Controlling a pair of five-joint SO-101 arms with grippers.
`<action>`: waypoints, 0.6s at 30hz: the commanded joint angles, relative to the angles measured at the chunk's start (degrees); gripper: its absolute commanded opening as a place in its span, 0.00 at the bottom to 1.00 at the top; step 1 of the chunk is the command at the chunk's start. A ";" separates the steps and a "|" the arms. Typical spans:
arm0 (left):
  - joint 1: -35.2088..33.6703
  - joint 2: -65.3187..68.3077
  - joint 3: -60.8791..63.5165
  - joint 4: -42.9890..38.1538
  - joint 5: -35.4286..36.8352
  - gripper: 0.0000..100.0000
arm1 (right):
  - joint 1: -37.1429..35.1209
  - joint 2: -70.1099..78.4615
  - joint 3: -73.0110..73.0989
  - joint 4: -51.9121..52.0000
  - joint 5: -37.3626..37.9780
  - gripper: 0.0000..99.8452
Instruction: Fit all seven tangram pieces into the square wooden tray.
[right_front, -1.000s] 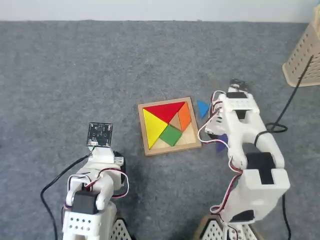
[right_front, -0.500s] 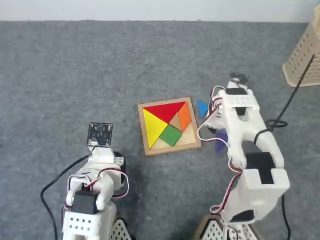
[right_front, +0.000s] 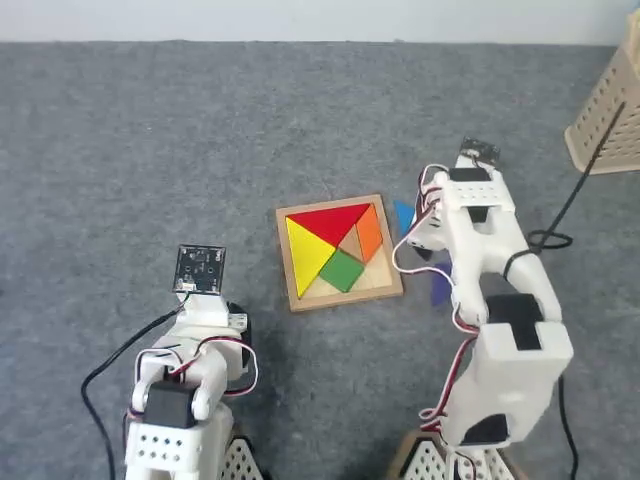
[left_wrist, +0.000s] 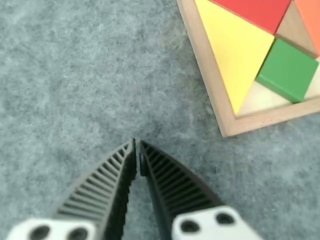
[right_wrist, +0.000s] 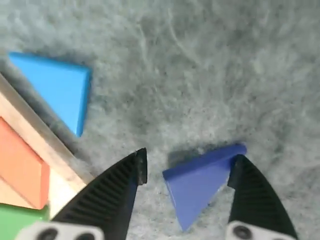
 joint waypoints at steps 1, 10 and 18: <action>-0.09 -0.88 -0.48 0.26 -0.26 0.01 | 0.22 4.53 -3.52 3.38 -0.44 0.24; -0.09 -0.88 -0.48 0.26 -0.26 0.01 | 2.07 5.93 -4.04 4.35 1.14 0.13; -0.09 -0.88 -0.48 0.26 -0.26 0.01 | 2.59 4.09 -3.96 4.00 7.82 0.00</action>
